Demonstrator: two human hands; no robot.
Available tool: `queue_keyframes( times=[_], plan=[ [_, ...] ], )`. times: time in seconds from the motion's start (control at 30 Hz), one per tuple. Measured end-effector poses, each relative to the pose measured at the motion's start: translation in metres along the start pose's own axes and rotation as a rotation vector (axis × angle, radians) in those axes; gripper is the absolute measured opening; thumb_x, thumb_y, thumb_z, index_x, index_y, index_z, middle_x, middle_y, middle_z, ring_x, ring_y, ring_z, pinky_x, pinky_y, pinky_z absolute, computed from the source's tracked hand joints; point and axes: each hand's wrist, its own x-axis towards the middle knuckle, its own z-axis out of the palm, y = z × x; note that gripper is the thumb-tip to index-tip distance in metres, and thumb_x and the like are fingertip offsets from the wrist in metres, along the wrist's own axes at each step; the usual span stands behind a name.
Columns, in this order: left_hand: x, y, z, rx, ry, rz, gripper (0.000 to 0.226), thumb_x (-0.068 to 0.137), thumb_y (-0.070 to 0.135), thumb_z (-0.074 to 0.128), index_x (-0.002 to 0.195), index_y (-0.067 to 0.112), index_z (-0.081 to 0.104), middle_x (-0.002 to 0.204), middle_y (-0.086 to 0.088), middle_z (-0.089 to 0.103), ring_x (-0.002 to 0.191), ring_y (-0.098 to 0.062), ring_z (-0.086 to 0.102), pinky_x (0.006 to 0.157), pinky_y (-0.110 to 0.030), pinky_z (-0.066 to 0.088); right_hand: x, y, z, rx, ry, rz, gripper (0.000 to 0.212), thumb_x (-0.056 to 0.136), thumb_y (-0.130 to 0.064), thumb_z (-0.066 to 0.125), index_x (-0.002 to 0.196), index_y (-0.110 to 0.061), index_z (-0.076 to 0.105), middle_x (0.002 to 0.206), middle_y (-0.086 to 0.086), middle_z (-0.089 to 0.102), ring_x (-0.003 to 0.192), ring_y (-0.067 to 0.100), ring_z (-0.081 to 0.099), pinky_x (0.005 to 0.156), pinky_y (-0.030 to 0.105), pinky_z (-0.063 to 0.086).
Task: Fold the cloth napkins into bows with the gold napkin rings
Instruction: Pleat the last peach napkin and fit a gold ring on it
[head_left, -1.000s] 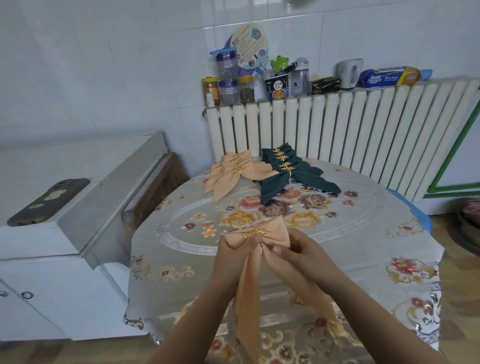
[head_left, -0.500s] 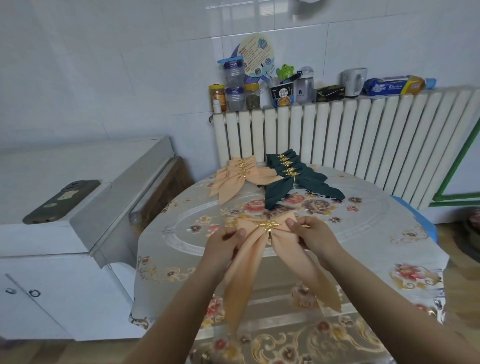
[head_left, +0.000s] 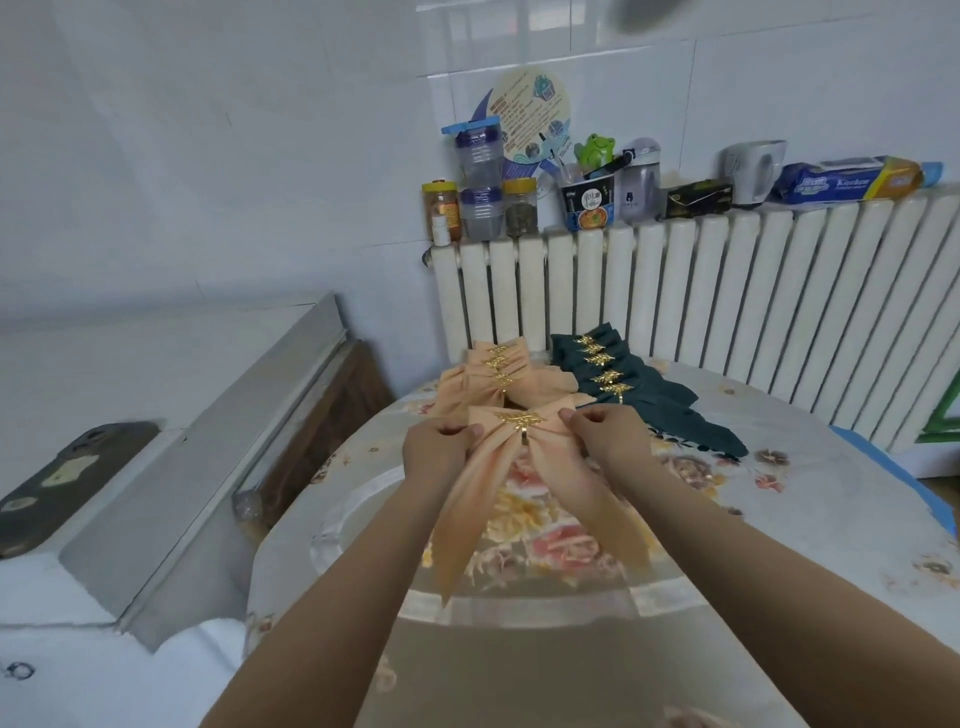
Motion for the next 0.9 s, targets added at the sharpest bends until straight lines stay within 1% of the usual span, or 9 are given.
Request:
queue_keyframes(
  times=[0.07, 0.17, 0.27, 0.4, 0.53, 0.67, 0.73, 0.83, 0.9],
  plan=[
    [0.034, -0.005, 0.014, 0.021, 0.016, -0.019, 0.019, 0.08, 0.025, 0.073, 0.094, 0.013, 0.075, 0.093, 0.002, 0.072, 0.094, -0.02, 0.064, 0.091, -0.035, 0.049, 0.038, 0.004, 0.015, -0.063, -0.004, 0.005, 0.028, 0.092, -0.032, 0.057, 0.092, -0.009, 0.073, 0.084, 0.006, 0.069, 0.077, 0.021, 0.06, 0.078, 0.036, 0.051],
    [0.087, -0.019, 0.035, 0.049, 0.038, -0.036, 0.014, 0.083, 0.025, 0.07, 0.088, 0.014, 0.076, 0.085, 0.001, 0.071, 0.088, -0.019, 0.064, 0.085, -0.036, 0.052, 0.095, 0.012, 0.039, -0.128, -0.015, 0.003, 0.027, 0.093, -0.03, 0.056, 0.094, -0.008, 0.072, 0.09, 0.008, 0.069, 0.082, 0.023, 0.061, 0.075, 0.033, 0.048],
    [0.126, -0.035, 0.048, 0.106, 0.067, -0.077, 0.012, 0.085, 0.028, 0.065, 0.085, 0.02, 0.075, 0.083, 0.002, 0.071, 0.084, -0.017, 0.064, 0.079, -0.037, 0.054, 0.135, 0.018, 0.062, -0.222, -0.044, -0.03, 0.03, 0.094, -0.031, 0.054, 0.092, -0.006, 0.072, 0.087, 0.011, 0.069, 0.082, 0.025, 0.062, 0.063, 0.029, 0.04],
    [0.146, -0.038, 0.057, 0.131, 0.053, -0.149, 0.016, 0.085, 0.03, 0.064, 0.094, 0.023, 0.075, 0.096, 0.002, 0.072, 0.092, -0.017, 0.063, 0.084, -0.034, 0.052, 0.165, 0.022, 0.081, -0.311, -0.057, 0.019, 0.034, 0.096, -0.033, 0.048, 0.101, -0.006, 0.069, 0.098, 0.012, 0.068, 0.083, 0.023, 0.056, 0.066, 0.026, 0.033],
    [0.169, -0.036, 0.066, 0.17, -0.074, -0.112, 0.022, 0.091, 0.028, 0.056, 0.107, 0.022, 0.07, 0.102, 0.008, 0.067, 0.095, -0.012, 0.059, 0.084, -0.027, 0.046, 0.194, 0.026, 0.098, -0.278, -0.081, 0.128, 0.028, 0.097, -0.024, 0.047, 0.109, -0.004, 0.064, 0.109, 0.013, 0.065, 0.102, 0.029, 0.058, 0.076, 0.03, 0.039],
    [0.162, -0.05, 0.072, 0.258, -0.258, -0.042, 0.021, 0.091, 0.039, 0.048, 0.107, 0.028, 0.057, 0.103, 0.012, 0.062, 0.094, -0.007, 0.057, 0.074, -0.02, 0.043, 0.192, 0.032, 0.11, -0.163, -0.136, 0.149, 0.021, 0.094, -0.018, 0.051, 0.104, -0.002, 0.061, 0.101, 0.009, 0.061, 0.097, 0.027, 0.056, 0.077, 0.029, 0.039],
    [0.163, -0.056, 0.075, 0.335, -0.245, 0.021, 0.023, 0.087, 0.041, 0.042, 0.106, 0.031, 0.051, 0.103, 0.014, 0.059, 0.092, -0.006, 0.056, 0.076, -0.024, 0.047, 0.193, 0.034, 0.11, -0.139, -0.143, 0.129, 0.018, 0.091, -0.013, 0.054, 0.106, -0.005, 0.06, 0.1, 0.003, 0.058, 0.097, 0.024, 0.054, 0.079, 0.029, 0.04],
    [0.175, -0.059, 0.076, 0.446, -0.267, 0.021, 0.035, 0.083, 0.048, 0.037, 0.112, 0.031, 0.047, 0.109, 0.012, 0.057, 0.093, -0.009, 0.056, 0.081, -0.036, 0.051, 0.2, 0.038, 0.111, -0.139, -0.195, 0.134, 0.018, 0.082, -0.004, 0.056, 0.097, -0.012, 0.06, 0.09, 0.001, 0.06, 0.085, 0.02, 0.054, 0.071, 0.024, 0.04],
    [0.177, -0.056, 0.079, 0.489, -0.303, 0.019, 0.051, 0.081, 0.056, 0.037, 0.122, 0.026, 0.042, 0.119, 0.007, 0.054, 0.102, -0.014, 0.056, 0.085, -0.04, 0.05, 0.2, 0.041, 0.114, -0.166, -0.236, 0.133, 0.031, 0.076, -0.005, 0.055, 0.105, -0.013, 0.059, 0.098, 0.004, 0.061, 0.094, 0.023, 0.055, 0.077, 0.03, 0.046]
  ],
)
